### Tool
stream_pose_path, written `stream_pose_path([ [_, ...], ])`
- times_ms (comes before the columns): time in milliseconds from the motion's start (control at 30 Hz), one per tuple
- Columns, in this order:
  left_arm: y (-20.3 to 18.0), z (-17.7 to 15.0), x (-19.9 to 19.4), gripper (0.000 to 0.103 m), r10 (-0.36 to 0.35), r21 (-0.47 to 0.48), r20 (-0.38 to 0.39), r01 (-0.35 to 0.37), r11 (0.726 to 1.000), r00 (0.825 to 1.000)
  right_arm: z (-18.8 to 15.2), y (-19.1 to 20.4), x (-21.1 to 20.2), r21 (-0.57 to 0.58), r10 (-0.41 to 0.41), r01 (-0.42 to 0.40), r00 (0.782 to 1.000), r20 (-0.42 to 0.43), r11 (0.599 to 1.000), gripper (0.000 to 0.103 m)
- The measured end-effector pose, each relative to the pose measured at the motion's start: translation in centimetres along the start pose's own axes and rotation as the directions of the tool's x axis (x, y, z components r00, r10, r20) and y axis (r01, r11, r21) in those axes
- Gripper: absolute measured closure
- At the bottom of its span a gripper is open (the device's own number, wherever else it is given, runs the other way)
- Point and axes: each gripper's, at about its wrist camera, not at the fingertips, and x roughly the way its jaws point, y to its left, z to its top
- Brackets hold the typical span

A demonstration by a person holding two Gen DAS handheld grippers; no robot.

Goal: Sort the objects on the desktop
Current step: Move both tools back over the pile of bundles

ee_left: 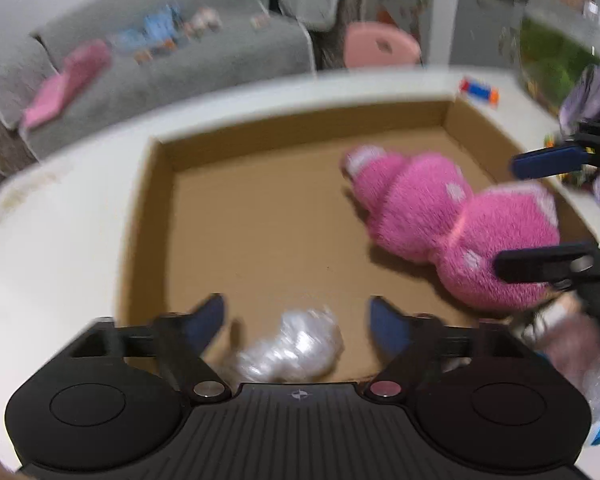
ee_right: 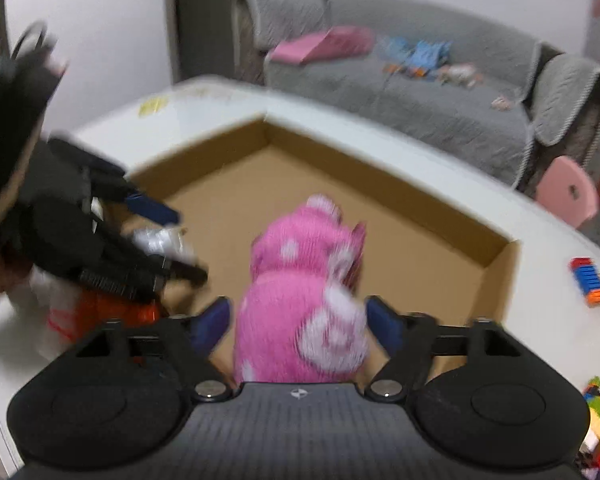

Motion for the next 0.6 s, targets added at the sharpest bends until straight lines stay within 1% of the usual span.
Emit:
stream_pose_path([
  [67, 0.3, 0.1, -1.4, 0.009, 0.011, -0.026, 0.048, -0.01, 1.0, 0.999, 0.1, -0.4, -2.1, 0.026, -0.029, 0.027, 0.997, 0.075, 0.999, 0.018],
  [100, 0.7, 0.2, -2.4, 0.007, 0.018, -0.052, 0.078, -0.014, 0.999, 0.997, 0.0, -0.5, -3.3, 0.042, -0.057, 0.052, 0.992, 0.113, 0.998, 0.018],
  [133, 1.0, 0.2, -3.6, 0.005, 0.021, -0.077, 0.118, -0.012, 0.997, 0.993, -0.2, -0.5, -4.5, 0.06, -0.079, 0.071, 0.985, 0.15, 0.996, 0.018],
  [167, 1.4, -0.1, -5.0, 0.001, 0.028, -0.097, 0.161, -0.012, 0.995, 0.987, -0.4, -0.2, -5.7, 0.079, -0.096, 0.082, 0.977, 0.188, 0.993, 0.017],
  [200, 1.8, -0.6, -6.5, 0.0, 0.045, -0.111, 0.204, -0.023, 0.994, 0.978, -1.1, 0.2, -7.3, 0.1, -0.114, 0.093, 0.966, 0.234, 0.991, 0.015],
  [233, 2.1, -0.9, -7.5, 0.0, 0.065, -0.122, 0.234, -0.037, 0.992, 0.97, -2.0, 0.7, -9.0, 0.121, -0.131, 0.101, 0.951, 0.278, 0.988, 0.01],
  [267, 2.4, -1.7, -8.5, 0.0, 0.087, -0.133, 0.256, -0.054, 0.99, 0.963, -3.0, 1.4, -10.5, 0.136, -0.139, 0.1, 0.938, 0.318, 0.986, 0.005],
  [300, 2.8, -2.7, -9.5, 0.0, 0.103, -0.14, 0.272, -0.067, 0.988, 0.957, -4.5, 2.3, -11.9, 0.143, -0.142, 0.096, 0.922, 0.359, 0.985, 0.004],
  [367, 3.6, -5.2, -11.1, 0.0, 0.131, -0.147, 0.295, -0.091, 0.985, 0.946, -7.2, 4.3, -13.4, 0.137, -0.151, 0.104, 0.903, 0.402, 0.985, 0.003],
  [467, 3.9, -9.5, -11.9, 0.0, 0.15, -0.136, 0.305, -0.113, 0.984, 0.94, -10.4, 6.5, -13.7, 0.095, -0.16, 0.131, 0.881, 0.445, 0.987, 0.001],
  [500, 4.0, -11.1, -11.9, 0.0, 0.157, -0.129, 0.299, -0.123, 0.984, 0.941, -11.3, 7.2, -13.5, 0.085, -0.162, 0.139, 0.879, 0.448, 0.987, 0.001],
  [600, 4.0, -13.8, -11.6, 0.0, 0.189, -0.139, 0.261, -0.157, 0.978, 0.946, -12.9, 8.4, -12.2, 0.098, -0.163, 0.133, 0.887, 0.432, 0.986, 0.002],
])
